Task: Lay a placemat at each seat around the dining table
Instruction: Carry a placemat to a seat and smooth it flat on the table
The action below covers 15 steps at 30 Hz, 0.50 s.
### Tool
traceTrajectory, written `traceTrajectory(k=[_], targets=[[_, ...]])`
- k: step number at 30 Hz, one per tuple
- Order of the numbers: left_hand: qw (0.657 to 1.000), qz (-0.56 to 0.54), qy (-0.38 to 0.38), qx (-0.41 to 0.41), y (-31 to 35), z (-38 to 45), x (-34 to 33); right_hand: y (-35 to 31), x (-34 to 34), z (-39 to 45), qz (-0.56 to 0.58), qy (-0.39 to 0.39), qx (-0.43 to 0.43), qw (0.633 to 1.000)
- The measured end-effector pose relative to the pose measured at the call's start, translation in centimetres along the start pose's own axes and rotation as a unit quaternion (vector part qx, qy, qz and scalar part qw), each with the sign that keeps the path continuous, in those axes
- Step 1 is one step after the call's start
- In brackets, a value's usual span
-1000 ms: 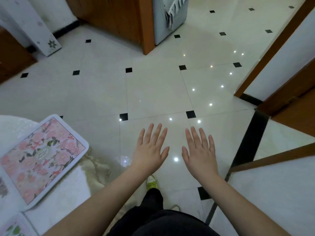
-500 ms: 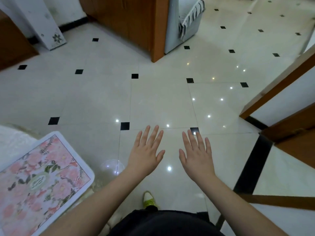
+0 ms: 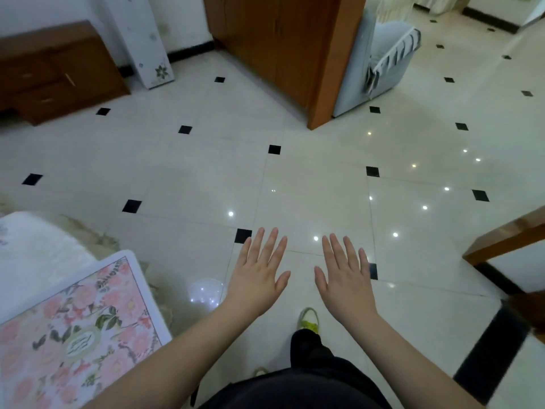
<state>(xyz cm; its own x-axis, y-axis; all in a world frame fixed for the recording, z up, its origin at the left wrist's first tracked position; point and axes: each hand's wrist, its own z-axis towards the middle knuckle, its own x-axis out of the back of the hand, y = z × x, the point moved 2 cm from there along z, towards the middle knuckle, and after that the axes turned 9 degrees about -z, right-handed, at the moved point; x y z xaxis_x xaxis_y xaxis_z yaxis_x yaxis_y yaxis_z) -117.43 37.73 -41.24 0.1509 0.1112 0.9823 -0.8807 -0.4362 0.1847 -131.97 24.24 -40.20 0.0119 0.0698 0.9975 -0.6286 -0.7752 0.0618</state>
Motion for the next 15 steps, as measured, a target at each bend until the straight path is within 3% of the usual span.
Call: traceTrajectory(k=[15], targets=[[0.97,0.047,0.02,0.237,-6.4,9.7,2.0,-0.9,-2.2,21.8,0.038,-0.005,0.201,0.979]])
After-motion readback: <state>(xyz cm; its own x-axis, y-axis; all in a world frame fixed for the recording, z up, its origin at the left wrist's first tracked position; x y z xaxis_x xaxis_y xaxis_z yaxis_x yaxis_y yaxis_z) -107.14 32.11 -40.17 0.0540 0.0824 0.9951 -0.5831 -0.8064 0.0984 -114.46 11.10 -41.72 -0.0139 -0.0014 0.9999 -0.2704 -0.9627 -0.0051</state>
